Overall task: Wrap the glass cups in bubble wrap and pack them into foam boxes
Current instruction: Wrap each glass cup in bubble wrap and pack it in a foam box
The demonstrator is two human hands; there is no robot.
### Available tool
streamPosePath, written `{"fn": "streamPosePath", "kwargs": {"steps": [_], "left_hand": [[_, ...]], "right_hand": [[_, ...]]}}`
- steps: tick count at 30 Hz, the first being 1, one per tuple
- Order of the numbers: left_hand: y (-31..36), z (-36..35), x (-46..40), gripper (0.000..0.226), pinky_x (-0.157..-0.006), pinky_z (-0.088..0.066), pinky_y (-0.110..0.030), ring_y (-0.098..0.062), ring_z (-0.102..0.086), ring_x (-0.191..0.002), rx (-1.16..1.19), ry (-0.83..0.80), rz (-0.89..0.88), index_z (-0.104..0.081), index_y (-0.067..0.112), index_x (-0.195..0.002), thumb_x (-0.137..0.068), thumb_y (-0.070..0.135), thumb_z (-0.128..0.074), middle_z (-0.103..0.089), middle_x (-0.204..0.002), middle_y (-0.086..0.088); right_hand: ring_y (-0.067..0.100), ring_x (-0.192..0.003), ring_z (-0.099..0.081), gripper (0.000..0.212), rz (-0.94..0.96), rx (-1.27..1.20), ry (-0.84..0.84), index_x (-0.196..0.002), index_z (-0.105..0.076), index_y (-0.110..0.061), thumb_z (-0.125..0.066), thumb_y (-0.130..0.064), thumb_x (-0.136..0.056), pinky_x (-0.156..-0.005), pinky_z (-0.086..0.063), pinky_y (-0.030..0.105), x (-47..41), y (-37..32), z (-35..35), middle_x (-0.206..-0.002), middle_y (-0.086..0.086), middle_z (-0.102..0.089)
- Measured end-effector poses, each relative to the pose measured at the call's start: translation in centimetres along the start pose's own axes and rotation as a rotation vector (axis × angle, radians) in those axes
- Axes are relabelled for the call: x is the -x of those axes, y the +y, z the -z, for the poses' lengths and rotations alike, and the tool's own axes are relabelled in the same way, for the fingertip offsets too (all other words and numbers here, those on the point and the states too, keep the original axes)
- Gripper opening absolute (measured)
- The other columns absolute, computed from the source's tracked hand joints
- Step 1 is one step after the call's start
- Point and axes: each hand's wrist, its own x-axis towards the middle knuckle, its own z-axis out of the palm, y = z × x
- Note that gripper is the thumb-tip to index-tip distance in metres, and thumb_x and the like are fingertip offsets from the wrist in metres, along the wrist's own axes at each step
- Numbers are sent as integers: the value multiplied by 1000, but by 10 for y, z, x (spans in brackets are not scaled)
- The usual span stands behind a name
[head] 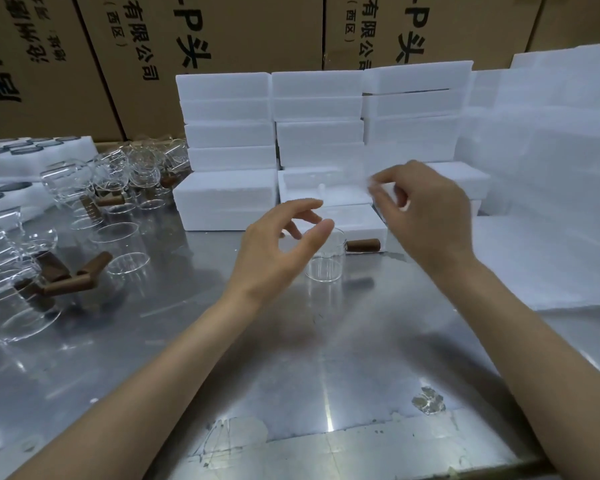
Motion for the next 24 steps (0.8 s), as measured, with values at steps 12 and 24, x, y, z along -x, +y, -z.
{"fn": "streamPosePath", "kwargs": {"steps": [12,24], "left_hand": [[-1,25,-19,22,-68,-51,-20,-5,-64,-71,650,166,307,-62,23,-101,-102,18,-41,-74,-82,7],[-15,59,-36,25,-110,-38,-45,-13,-70,-86,1134,269,380,-56,24,-100,-101,7,-37,-70,-82,9]], "right_hand": [[4,-82,-50,22,-263,-448,-25,-108,-57,-29,-51,-42,-91,-73,-40,17,12,-23,-16,-93,-15,-57],[14,-31,-41,89,-829,-869,-1000,-47,-62,-10,-30,-91,-61,-35,-33,18,1,-16,-5,-43,7,-53]]}}
